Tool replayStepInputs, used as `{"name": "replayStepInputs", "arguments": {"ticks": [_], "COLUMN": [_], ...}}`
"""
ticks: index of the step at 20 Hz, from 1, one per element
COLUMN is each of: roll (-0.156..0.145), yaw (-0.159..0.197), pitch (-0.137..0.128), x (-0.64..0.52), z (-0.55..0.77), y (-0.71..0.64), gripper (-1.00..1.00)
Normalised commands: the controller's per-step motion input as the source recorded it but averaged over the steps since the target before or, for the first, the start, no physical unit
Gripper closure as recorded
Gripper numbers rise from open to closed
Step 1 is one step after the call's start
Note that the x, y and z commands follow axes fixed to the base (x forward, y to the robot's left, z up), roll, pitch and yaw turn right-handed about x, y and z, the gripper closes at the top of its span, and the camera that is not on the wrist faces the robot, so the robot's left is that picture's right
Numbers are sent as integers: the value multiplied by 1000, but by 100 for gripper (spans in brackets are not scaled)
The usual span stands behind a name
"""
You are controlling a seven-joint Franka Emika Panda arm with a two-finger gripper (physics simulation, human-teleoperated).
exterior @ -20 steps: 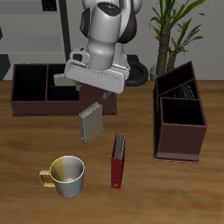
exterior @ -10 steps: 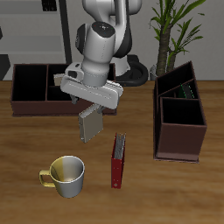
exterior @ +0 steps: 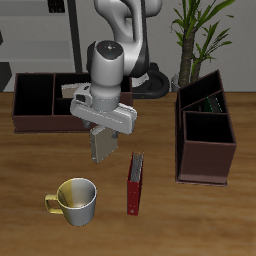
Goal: Place the right yellow book into the back desk caddy's back compartment and place the green book into the left desk caddy's back compartment and place the left yellow book into the left desk caddy's left compartment
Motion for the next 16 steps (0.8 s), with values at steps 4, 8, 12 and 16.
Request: {"name": "replayStepInputs", "arguments": {"ticks": [4,8,12,16], "roll": [187,-8,45,3], "yaw": [-73,18,21,9], "pitch": [-48,-17,-33,-7], "x": [-40,-5,3,7], "z": [-136,-70,76,33], "y": [99,-22,113,109], "gripper": [-100,100,100,100]}}
